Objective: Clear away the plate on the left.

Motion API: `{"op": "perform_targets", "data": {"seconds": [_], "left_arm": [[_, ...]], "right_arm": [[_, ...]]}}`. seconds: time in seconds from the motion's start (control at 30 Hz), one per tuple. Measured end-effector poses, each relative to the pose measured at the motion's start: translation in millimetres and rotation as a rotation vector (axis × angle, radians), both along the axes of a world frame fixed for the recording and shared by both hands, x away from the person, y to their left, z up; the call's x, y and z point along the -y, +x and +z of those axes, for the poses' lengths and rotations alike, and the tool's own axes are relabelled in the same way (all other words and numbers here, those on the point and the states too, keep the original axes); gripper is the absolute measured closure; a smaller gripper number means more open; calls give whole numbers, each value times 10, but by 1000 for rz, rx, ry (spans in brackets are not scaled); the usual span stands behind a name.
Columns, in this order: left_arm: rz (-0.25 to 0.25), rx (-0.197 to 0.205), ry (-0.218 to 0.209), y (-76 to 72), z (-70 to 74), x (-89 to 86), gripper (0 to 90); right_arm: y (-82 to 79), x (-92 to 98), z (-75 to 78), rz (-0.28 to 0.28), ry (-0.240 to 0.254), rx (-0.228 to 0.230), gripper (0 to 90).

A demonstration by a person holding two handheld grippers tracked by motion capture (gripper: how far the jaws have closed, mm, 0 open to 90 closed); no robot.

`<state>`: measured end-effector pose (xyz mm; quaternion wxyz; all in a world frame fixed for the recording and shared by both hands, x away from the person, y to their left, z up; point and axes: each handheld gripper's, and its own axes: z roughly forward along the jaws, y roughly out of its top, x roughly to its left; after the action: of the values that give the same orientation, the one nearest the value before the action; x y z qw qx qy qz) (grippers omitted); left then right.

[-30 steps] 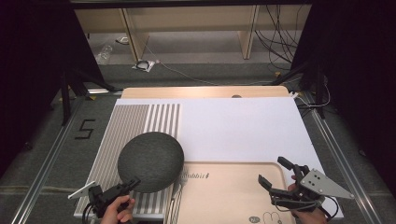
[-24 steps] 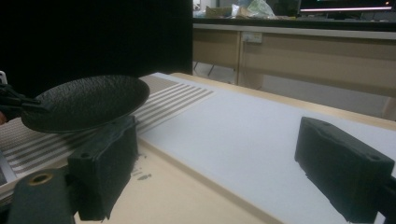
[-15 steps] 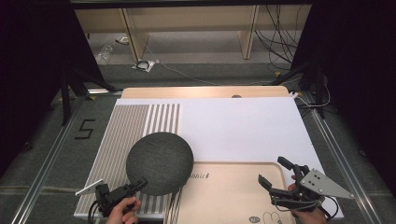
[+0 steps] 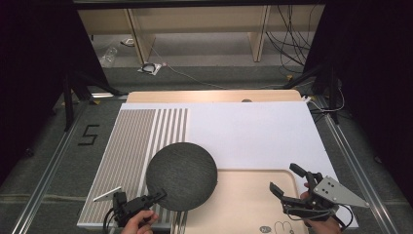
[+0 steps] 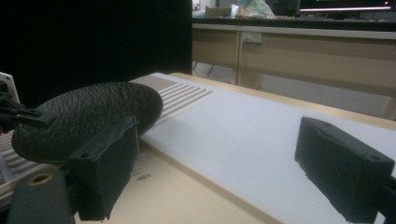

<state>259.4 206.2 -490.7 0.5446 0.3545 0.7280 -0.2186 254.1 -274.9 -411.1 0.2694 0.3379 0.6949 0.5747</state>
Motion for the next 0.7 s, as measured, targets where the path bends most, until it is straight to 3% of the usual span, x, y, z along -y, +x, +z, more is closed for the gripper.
{"op": "perform_targets", "data": {"seconds": [0.47, 0.7], "left_arm": [[-89, -7, 13, 2, -11, 220, 846], [-149, 10, 23, -15, -18, 348, 846]], "right_arm": [[25, 21, -18, 1, 12, 1, 141], [2, 15, -7, -3, -1, -2, 141]]}}
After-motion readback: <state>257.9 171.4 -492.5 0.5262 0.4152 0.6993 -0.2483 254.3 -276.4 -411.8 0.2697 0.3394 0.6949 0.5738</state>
